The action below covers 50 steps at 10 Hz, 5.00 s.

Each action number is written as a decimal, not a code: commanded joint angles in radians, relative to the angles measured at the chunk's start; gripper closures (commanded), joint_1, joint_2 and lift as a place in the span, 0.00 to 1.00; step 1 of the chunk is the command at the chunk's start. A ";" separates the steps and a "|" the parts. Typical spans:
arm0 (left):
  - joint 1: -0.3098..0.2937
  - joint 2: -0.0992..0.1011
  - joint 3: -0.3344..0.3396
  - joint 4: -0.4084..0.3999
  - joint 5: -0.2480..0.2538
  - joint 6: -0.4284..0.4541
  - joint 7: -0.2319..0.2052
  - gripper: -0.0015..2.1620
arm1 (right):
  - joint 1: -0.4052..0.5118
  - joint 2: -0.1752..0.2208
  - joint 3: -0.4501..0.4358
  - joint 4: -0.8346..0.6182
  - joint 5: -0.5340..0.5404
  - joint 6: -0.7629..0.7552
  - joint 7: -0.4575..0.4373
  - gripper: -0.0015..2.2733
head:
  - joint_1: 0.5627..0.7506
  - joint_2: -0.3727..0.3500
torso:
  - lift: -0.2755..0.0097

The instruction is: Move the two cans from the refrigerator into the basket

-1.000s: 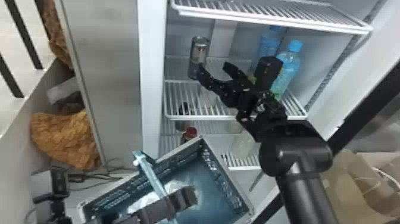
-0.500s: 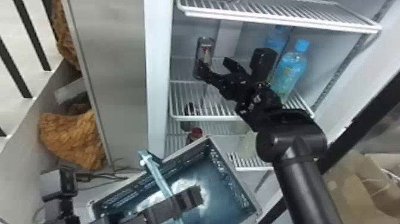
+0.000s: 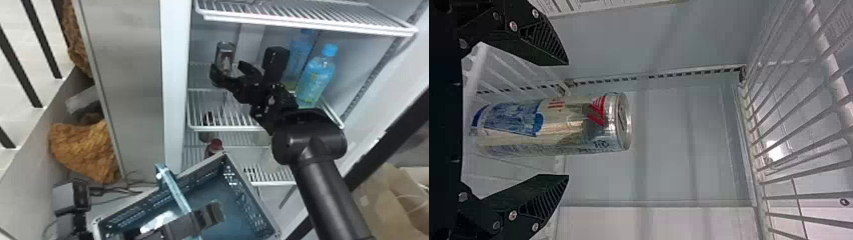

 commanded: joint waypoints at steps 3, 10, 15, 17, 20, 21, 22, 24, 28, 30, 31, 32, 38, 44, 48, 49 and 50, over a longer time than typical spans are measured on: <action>-0.003 0.002 -0.004 0.003 0.002 0.000 0.000 0.56 | -0.069 0.006 0.022 0.080 0.012 0.000 -0.015 0.11 | 0.57 0.29 | 0.84; -0.008 0.003 -0.006 0.006 0.004 -0.005 0.000 0.56 | -0.120 0.009 0.046 0.163 0.020 0.015 -0.023 0.45 | 0.56 0.30 | 0.84; -0.008 0.003 -0.008 0.006 0.006 -0.005 0.000 0.56 | -0.061 -0.007 0.044 0.058 0.020 0.015 -0.025 0.56 | 0.56 0.30 | 0.84; -0.008 0.003 -0.008 0.006 0.006 -0.005 0.000 0.56 | 0.005 -0.016 0.028 -0.053 0.018 0.052 -0.026 0.56 | 0.56 0.30 | 0.84; -0.008 0.003 -0.006 0.006 0.006 -0.005 0.000 0.56 | 0.135 -0.031 -0.002 -0.215 -0.008 0.076 -0.026 0.56 | 0.63 0.28 | 0.84; -0.006 0.003 -0.006 0.006 0.004 -0.005 0.000 0.56 | 0.177 -0.037 -0.010 -0.271 -0.018 0.081 -0.026 0.56 | 0.67 0.27 | 0.84; -0.006 0.005 -0.006 0.006 0.004 -0.005 0.000 0.56 | 0.214 -0.045 -0.014 -0.320 -0.036 0.088 -0.026 0.56 | 0.70 0.27 | 0.84; -0.006 0.006 -0.006 0.006 0.002 -0.005 0.000 0.56 | 0.277 -0.059 -0.016 -0.419 -0.054 0.115 -0.026 0.56 | 0.70 0.26 | 0.84; -0.003 0.009 -0.008 0.006 0.000 0.000 0.000 0.56 | 0.398 -0.077 -0.030 -0.615 -0.119 0.179 -0.025 0.56 | 0.70 0.27 | 0.84; -0.006 0.009 -0.006 0.006 0.000 0.000 0.000 0.56 | 0.462 -0.088 -0.050 -0.725 -0.137 0.221 -0.025 0.56 | 0.70 0.27 | 0.84; -0.006 0.009 -0.006 0.008 -0.002 0.000 0.000 0.56 | 0.493 -0.092 -0.058 -0.772 -0.147 0.245 -0.025 0.56 | 0.70 0.27 | 0.84; -0.008 0.009 -0.006 0.008 -0.002 0.000 0.000 0.56 | 0.530 -0.102 -0.062 -0.833 -0.157 0.275 -0.025 0.56 | 0.70 0.27 | 0.84; -0.003 0.005 0.000 0.008 -0.002 -0.002 0.000 0.56 | 0.719 -0.125 -0.114 -1.103 -0.227 0.432 0.021 0.56 | 0.70 0.27 | 0.84; 0.002 0.002 0.008 0.008 0.002 -0.002 0.000 0.56 | 0.891 -0.129 -0.175 -1.278 -0.227 0.636 0.107 0.56 | 0.70 0.29 | 0.84; 0.004 -0.001 0.010 0.008 0.002 -0.002 0.000 0.56 | 0.972 -0.114 -0.237 -1.344 -0.179 0.734 0.167 0.55 | 0.70 0.26 | 0.84; 0.007 -0.001 0.012 0.008 0.002 -0.002 0.000 0.56 | 0.987 -0.111 -0.245 -1.351 -0.177 0.749 0.175 0.48 | 0.70 0.24 | 0.84; 0.009 -0.003 0.012 0.008 0.002 -0.002 0.000 0.56 | 0.989 -0.108 -0.249 -1.346 -0.177 0.749 0.179 0.24 | 0.70 0.22 | 0.84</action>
